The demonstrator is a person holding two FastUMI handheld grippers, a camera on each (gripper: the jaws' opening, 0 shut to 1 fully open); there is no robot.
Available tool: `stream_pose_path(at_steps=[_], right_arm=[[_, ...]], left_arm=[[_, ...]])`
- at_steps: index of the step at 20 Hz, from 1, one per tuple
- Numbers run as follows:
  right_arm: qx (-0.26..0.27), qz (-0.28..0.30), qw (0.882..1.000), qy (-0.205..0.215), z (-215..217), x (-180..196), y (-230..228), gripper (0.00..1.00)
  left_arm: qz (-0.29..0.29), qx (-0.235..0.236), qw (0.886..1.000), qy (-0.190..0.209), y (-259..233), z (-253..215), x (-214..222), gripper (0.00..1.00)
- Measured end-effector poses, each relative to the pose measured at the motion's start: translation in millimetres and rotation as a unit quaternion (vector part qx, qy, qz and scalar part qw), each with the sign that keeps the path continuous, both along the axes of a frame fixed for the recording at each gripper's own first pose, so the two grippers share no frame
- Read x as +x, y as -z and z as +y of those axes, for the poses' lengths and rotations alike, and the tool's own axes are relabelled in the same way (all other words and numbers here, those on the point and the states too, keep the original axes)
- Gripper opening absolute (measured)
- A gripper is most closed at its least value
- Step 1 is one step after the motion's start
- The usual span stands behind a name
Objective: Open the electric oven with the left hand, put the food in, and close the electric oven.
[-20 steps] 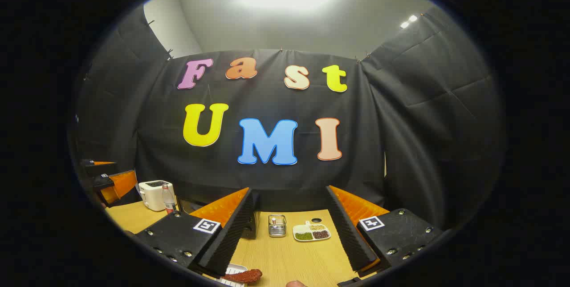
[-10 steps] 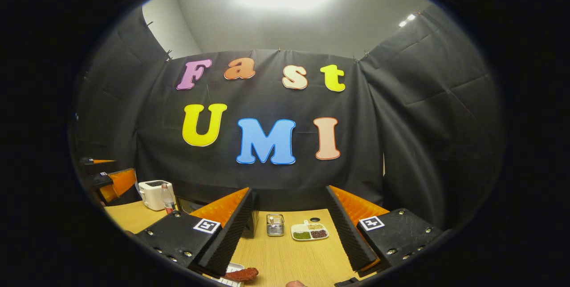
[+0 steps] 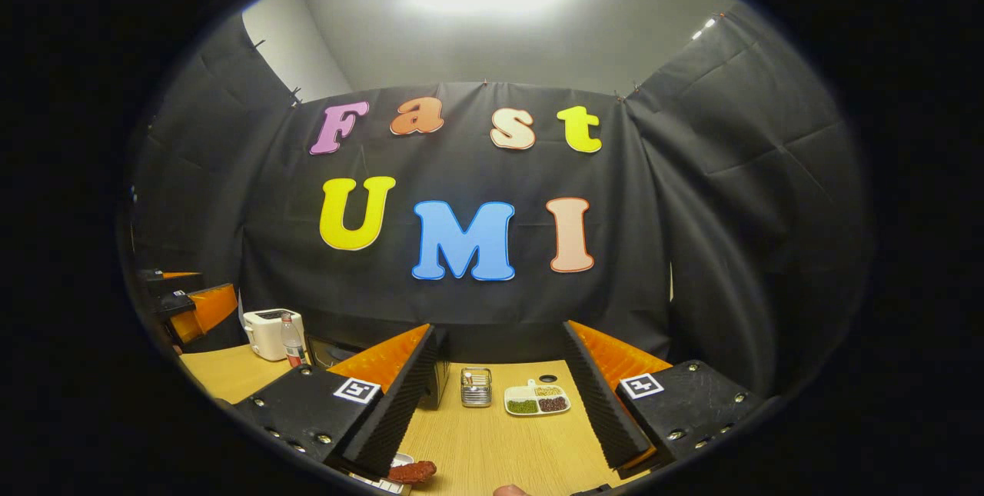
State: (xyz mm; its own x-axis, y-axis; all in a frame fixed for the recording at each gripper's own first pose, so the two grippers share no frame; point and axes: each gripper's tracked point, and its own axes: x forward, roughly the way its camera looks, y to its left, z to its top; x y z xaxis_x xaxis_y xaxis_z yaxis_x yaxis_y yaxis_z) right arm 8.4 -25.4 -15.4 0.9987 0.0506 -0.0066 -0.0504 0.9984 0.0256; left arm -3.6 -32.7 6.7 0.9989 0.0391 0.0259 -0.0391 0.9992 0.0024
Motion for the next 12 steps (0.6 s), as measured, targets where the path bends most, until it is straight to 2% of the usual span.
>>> stream_pose_path(at_steps=[1,2,7,8,10,12], right_arm=[[0.002,0.001,1.000,-0.006,0,2,3,0.98],[0.003,0.001,1.000,-0.014,1,2,4,0.98],[-0.004,-0.004,1.000,-0.025,-6,3,15,0.98],[-0.001,-0.001,1.000,-0.027,-6,3,16,0.98],[-0.001,-0.002,1.000,-0.024,-10,4,16,0.98],[0.001,0.001,1.000,-0.022,-10,9,19,0.98]], left_arm=[[-0.002,0.002,1.000,-0.001,0,-4,3,0.96],[-0.001,0.006,1.000,-0.004,0,-7,3,1.00],[-0.006,0.013,1.000,-0.010,0,-17,21,0.96],[-0.006,0.012,1.000,-0.012,1,-17,28,1.00],[-0.006,0.012,1.000,-0.016,3,-15,42,0.96],[-0.007,0.015,1.000,-0.015,6,-14,61,1.00]])
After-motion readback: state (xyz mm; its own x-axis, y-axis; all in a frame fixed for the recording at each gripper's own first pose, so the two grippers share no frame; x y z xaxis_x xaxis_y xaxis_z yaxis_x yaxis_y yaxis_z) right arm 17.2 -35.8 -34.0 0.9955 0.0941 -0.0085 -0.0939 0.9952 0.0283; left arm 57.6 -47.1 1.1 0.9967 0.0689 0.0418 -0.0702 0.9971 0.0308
